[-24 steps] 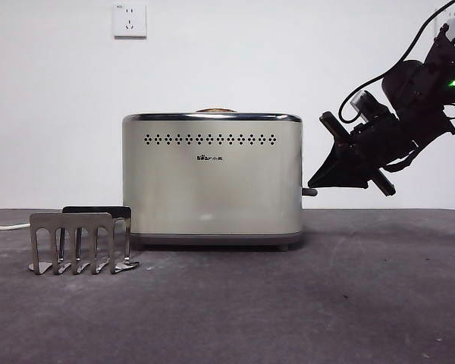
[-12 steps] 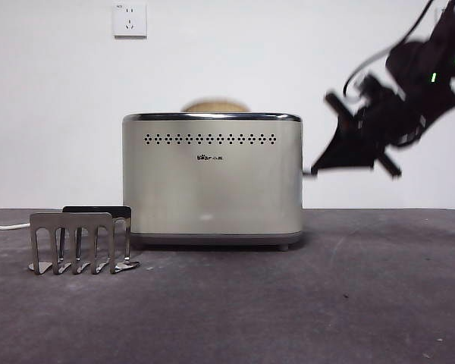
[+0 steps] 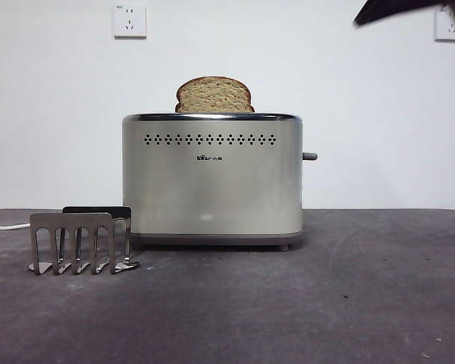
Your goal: Pick up a slice of bread from the rack,put the bread on the toaster,press the button
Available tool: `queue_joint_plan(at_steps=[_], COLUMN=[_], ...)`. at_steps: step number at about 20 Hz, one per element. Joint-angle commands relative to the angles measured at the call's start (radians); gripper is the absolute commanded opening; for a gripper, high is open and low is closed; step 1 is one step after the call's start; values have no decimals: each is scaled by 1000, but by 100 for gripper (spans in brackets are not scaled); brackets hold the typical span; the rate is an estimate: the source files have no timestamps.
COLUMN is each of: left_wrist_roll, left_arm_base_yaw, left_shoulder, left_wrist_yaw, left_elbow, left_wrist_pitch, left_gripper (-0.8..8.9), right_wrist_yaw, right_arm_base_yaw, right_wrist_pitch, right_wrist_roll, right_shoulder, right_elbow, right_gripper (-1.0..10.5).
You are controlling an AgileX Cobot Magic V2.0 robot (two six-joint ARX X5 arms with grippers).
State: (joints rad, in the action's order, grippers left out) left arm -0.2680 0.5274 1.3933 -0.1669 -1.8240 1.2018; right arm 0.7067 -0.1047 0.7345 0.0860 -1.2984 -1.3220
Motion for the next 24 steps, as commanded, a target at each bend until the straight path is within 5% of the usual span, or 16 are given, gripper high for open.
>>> queue_joint_plan(at_steps=[1, 4, 9, 24], left_wrist_roll=[7, 6, 6, 6], left_arm_base_yaw=[3, 3, 3, 3], left_shoulder=[0, 0, 0, 0], left_wrist_yaw=[1, 1, 1, 5], left_elbow=[8, 8, 8, 8], left_wrist_pitch=[27, 61, 103, 93], left_gripper=[467, 404, -4, -3], right_wrist_yaw=[0, 0, 0, -8], right_arm_base_yaw=[-2, -2, -3, -1], right_wrist_pitch=[131, 249, 360, 362], right_wrist_roll=[-102, -169, -201, -193], right_shoulder=[60, 121, 184, 201], right_elbow=[6, 6, 6, 6], right_gripper=[-12, -12, -11, 1])
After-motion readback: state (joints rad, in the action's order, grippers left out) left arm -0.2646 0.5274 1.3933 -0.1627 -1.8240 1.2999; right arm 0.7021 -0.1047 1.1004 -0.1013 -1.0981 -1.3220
